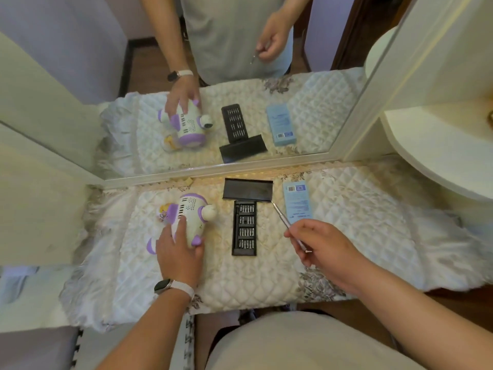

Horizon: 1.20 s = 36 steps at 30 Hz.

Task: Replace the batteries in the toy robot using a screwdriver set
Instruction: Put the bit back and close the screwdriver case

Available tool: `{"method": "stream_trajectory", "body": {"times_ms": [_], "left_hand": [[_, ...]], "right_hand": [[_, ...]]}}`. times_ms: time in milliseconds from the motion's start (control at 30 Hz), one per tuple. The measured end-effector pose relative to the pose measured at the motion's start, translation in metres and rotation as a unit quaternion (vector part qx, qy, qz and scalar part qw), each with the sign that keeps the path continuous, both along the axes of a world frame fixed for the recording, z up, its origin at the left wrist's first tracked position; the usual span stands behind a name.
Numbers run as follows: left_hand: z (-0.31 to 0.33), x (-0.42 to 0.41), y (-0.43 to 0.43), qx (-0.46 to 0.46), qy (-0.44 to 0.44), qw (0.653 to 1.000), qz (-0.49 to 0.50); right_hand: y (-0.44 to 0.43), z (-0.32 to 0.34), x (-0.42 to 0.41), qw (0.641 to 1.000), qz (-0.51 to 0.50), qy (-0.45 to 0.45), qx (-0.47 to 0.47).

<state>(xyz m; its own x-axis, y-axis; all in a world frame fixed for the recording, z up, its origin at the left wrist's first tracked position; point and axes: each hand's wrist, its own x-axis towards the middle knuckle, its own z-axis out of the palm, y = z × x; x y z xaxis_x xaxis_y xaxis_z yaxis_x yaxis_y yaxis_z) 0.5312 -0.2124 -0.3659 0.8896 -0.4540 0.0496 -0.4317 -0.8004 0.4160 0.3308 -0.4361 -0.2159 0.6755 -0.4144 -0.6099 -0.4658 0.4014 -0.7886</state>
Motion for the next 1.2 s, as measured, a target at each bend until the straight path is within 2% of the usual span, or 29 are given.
{"method": "stream_trajectory", "body": {"times_ms": [433, 633, 733, 900, 1000, 1100, 1200], "left_hand": [[-0.015, 0.004, -0.018, -0.006, 0.021, 0.997, 0.076], [0.004, -0.011, -0.012, -0.022, 0.084, 0.994, 0.068], [0.022, -0.023, -0.009, -0.029, 0.088, 0.992, 0.081], [0.064, -0.059, -0.02, -0.098, 0.114, 0.986, 0.068], [0.105, -0.084, -0.042, -0.196, 0.228, 0.951, 0.073], [0.143, -0.103, -0.067, -0.307, 0.38, 0.871, 0.042], [0.16, -0.108, -0.083, -0.338, 0.396, 0.854, 0.011]], "right_hand": [[-0.001, -0.02, -0.026, 1.0, 0.022, 0.01, 0.02], [-0.007, -0.028, -0.028, 0.999, 0.045, 0.008, 0.008], [-0.008, -0.025, -0.023, 0.999, 0.048, -0.01, 0.014], [-0.009, -0.019, -0.011, 0.997, 0.068, -0.036, -0.003], [-0.009, -0.016, 0.0, 0.994, 0.092, -0.055, -0.013], [-0.006, -0.012, 0.013, 0.989, 0.123, -0.079, -0.017], [-0.004, -0.006, 0.024, 0.986, 0.135, -0.099, -0.012]]}}
